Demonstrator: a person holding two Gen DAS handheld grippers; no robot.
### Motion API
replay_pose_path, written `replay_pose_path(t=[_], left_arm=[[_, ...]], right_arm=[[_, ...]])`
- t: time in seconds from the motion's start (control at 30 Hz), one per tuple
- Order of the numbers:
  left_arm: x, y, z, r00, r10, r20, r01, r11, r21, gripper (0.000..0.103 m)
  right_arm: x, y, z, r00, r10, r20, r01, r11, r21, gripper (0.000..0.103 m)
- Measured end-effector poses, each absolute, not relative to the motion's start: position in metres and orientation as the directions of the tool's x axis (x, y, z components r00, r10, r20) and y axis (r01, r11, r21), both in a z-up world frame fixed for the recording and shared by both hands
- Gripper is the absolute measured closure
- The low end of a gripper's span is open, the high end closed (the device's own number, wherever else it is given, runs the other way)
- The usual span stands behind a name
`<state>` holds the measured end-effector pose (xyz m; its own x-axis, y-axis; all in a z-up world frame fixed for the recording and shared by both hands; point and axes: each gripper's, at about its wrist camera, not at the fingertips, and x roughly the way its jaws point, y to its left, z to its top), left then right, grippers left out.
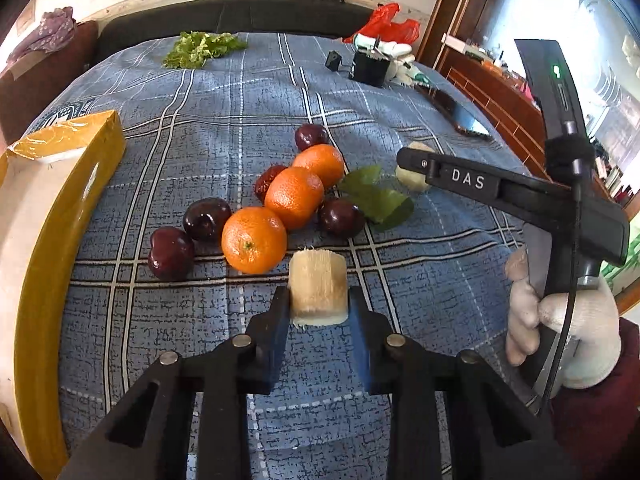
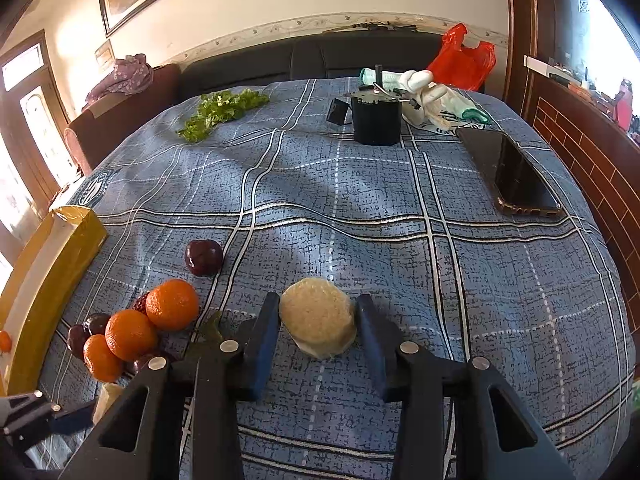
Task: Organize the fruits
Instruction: 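Carry both chunks into the yellow tray and open both tools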
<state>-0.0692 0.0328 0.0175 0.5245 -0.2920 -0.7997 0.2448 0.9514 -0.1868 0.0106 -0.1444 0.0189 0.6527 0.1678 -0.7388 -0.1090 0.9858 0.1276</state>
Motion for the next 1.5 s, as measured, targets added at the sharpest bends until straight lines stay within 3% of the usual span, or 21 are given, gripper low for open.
replay_pose_path(t=[0.3, 0.43, 0.7, 0.87, 1.0, 1.27, 1.4, 1.5], left_arm=[[-0.101, 0.086, 0.058, 0.617, -0.288, -0.732, 0.167, 0.957, -0.235, 0.075], [-0.123, 0.137, 0.084, 0.683, -0.200, -0.702, 0.080, 0.976, -0.201, 0.075], [-0.142, 0.263, 0.102, 0.711, 0.004, -0.704, -0.173, 0.970, -0.170, 0.075], [-0.121, 0.314, 0.087, 0.661, 0.062, -0.748, -0.255, 0.956, -0.146, 0.075], [-0.104, 0.343, 0.067, 0.609, 0.065, -0.791, -0.306, 0.939, -0.158, 0.075], [-0.088, 0.374, 0.044, 0.556, 0.030, -0.831, -0.360, 0.910, -0.208, 0.075], [-0.098, 0.386, 0.047, 0.579, 0.017, -0.815, -0.372, 0.895, -0.245, 0.063], [-0.109, 0.386, 0.058, 0.609, 0.004, -0.793, -0.377, 0.881, -0.286, 0.062]], right_arm=[[-0.005, -0.152, 0.034, 0.717, 0.143, -0.683, -0.066, 0.988, 0.137, 0.062], [-0.022, -0.146, 0.055, 0.762, 0.131, -0.634, -0.064, 0.990, 0.128, 0.062], [-0.072, -0.033, 0.111, 0.698, 0.415, -0.583, -0.379, 0.906, 0.191, 0.061], [-0.100, 0.077, 0.113, 0.538, 0.564, -0.626, -0.597, 0.780, 0.189, 0.061], [-0.120, 0.149, 0.092, 0.442, 0.582, -0.683, -0.693, 0.705, 0.152, 0.061], [-0.134, 0.215, 0.040, 0.379, 0.506, -0.775, -0.737, 0.671, 0.079, 0.061], [-0.137, 0.223, 0.035, 0.396, 0.490, -0.777, -0.740, 0.671, 0.045, 0.061], [-0.139, 0.222, 0.034, 0.399, 0.493, -0.774, -0.742, 0.669, 0.043, 0.061]])
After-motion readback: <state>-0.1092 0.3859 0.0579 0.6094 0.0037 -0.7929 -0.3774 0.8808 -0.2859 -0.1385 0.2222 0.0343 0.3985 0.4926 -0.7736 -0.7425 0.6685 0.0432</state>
